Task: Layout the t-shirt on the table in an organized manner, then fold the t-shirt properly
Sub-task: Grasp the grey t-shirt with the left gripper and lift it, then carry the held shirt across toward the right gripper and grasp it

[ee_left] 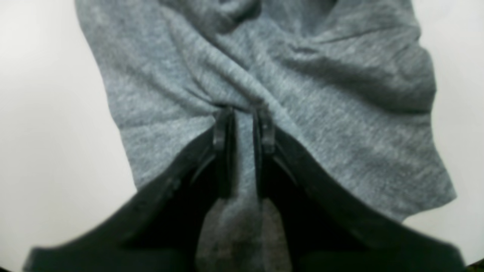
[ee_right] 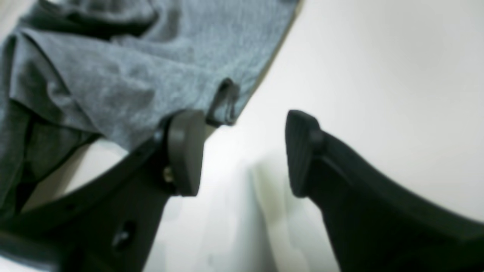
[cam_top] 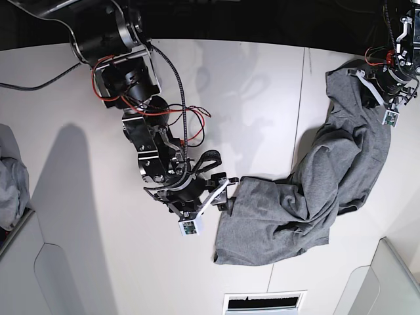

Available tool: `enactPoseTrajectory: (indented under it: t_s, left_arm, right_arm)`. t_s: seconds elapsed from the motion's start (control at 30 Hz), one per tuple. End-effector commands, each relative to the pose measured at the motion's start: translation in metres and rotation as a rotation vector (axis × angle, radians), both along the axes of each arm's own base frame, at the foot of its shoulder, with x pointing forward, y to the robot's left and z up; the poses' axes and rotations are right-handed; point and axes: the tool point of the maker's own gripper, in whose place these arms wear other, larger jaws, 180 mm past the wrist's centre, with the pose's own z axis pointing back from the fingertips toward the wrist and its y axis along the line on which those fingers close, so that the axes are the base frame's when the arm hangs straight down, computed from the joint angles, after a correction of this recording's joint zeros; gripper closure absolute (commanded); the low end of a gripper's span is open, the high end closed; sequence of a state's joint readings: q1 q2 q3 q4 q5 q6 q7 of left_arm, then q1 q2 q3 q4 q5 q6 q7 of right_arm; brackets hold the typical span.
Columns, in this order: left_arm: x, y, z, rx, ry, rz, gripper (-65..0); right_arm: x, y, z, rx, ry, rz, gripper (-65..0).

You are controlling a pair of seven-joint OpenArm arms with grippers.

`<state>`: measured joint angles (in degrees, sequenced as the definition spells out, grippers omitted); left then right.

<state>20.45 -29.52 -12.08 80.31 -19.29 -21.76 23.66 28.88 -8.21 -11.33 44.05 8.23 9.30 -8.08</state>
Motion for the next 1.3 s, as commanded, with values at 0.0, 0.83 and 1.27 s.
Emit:
enactPoseTrajectory:
  t_s: [0.0,0.83,1.27]
  left_arm:
    - [0.007,0.005,0.009,0.013,-0.029,-0.004,-12.1]
    - [0.023,-0.007,0.024,-0.027,-0.084,-0.011,-12.1]
    - [0.112,-0.059,0.151,-0.015,-0.494,-0.135,-12.1]
  right_arm:
    - [0.02,0.01,0.027,0.042,-0.066,0.022,-33.9]
    - [-0.008,0.028,-0.023,-0.077,0.026,0.259,0.0]
    - [-0.009,0.023,0.046,-0.142,-0.147,0.32,0.0]
